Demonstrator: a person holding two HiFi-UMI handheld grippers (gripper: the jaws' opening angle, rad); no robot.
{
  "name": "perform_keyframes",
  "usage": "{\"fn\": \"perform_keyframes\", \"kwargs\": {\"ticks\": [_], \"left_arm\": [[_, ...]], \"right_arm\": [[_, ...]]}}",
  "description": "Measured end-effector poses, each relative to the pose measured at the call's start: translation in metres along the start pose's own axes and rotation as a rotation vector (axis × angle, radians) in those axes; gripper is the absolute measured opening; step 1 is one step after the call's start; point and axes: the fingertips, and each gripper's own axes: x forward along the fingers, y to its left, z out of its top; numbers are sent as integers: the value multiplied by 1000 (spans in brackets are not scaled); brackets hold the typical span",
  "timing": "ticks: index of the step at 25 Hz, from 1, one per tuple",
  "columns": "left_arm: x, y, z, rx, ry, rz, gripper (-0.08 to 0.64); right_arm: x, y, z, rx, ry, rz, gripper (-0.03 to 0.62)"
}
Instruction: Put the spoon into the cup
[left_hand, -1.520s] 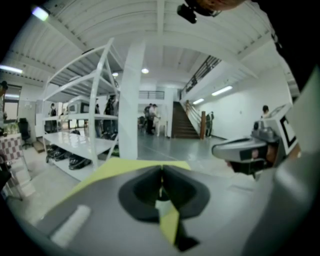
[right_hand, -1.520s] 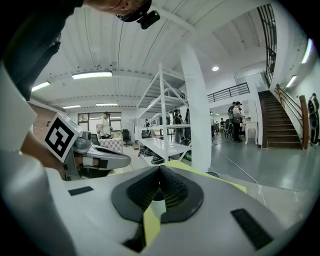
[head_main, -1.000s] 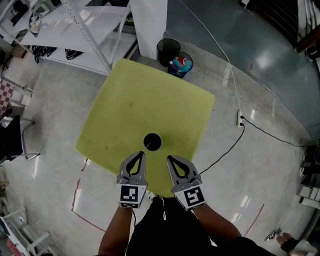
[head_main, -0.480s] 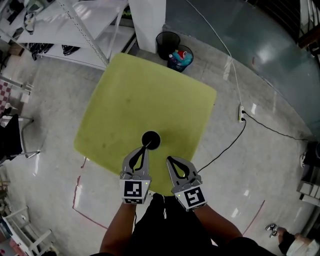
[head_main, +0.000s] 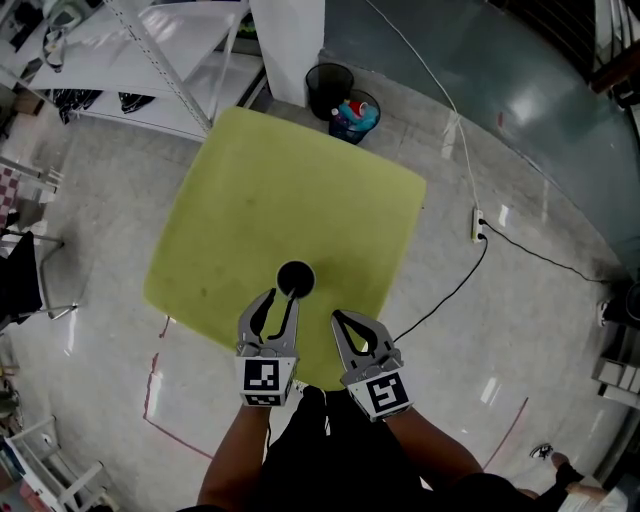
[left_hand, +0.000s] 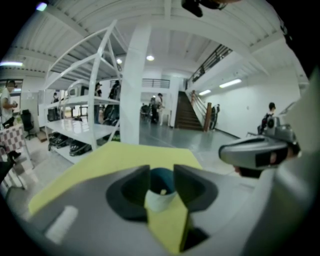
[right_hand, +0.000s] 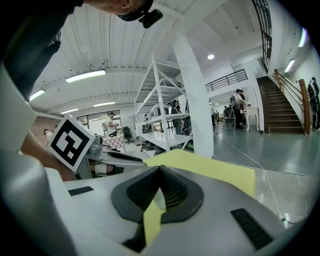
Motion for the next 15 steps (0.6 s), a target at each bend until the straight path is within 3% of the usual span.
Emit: {"fn": "perform_keyframes", "kwargs": {"ticks": [4,15], "left_arm": [[-10,-5,5,16,-13,-7,141],[-55,-14,44,61,-123,-19,30]], "right_arm": [[-1,6,9,-12,-18,0,8],[-24,26,53,-70,-109,-28,8]]}}
